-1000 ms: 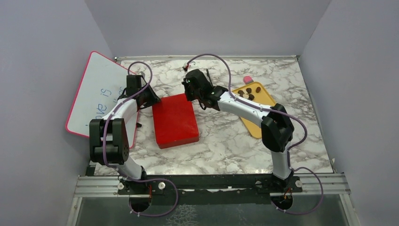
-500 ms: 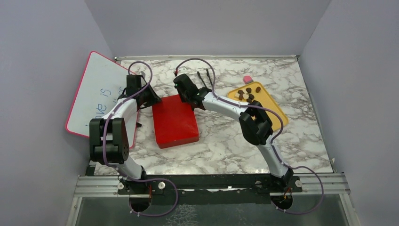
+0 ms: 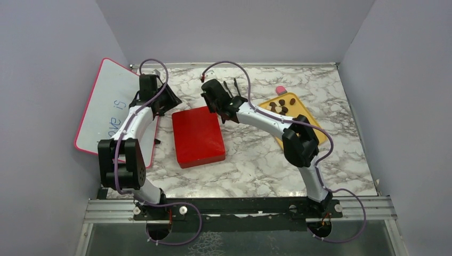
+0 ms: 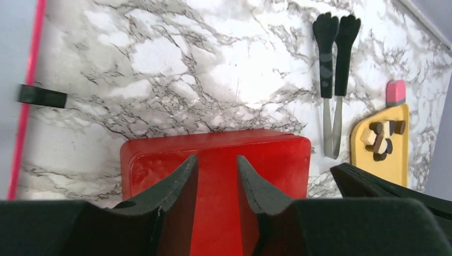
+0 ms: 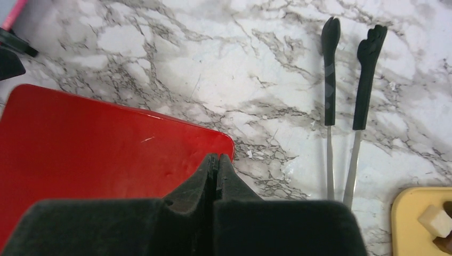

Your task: Pack the chocolate

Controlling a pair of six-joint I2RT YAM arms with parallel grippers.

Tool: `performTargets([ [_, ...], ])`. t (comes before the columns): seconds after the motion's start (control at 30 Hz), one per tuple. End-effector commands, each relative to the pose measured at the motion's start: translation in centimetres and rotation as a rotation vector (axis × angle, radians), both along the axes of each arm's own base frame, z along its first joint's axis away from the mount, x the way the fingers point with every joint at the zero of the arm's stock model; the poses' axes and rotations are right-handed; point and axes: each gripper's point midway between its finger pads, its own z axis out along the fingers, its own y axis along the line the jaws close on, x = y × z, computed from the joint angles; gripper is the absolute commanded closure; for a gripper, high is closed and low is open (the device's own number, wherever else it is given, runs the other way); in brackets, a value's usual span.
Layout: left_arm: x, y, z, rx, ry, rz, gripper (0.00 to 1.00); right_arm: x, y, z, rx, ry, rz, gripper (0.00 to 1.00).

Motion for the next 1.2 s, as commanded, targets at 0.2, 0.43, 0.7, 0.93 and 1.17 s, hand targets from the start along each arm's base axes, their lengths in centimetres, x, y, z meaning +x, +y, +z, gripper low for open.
performTargets([
  [0.2,-0.9,2.1,-3.7,0.097,0.075,0.080,0.66,1.5,-0.1,-5.2,-0.008,0.044,-0.029,0.99],
  [0.43,-1.2,1.9,-6.3,0.090,0.149,0.067,0.74,1.1,-1.4,-7.2,-0.045,0.094,-0.081,0.99],
  [0.7,0.9,2.6,0.3,0.114,0.012,0.100,0.66,1.2,-0.1,3.0,0.076,-0.011,0.000,0.99],
  [0.93,-0.2,3.0,0.1,0.150,0.011,0.092,0.77,-0.6,-0.4,1.5,0.117,0.042,0.028,0.99],
  [1.17,-2.6,3.7,-6.0,0.201,0.168,0.089,0.84,-2.7,-0.6,-5.3,0.097,0.194,0.025,0.99],
])
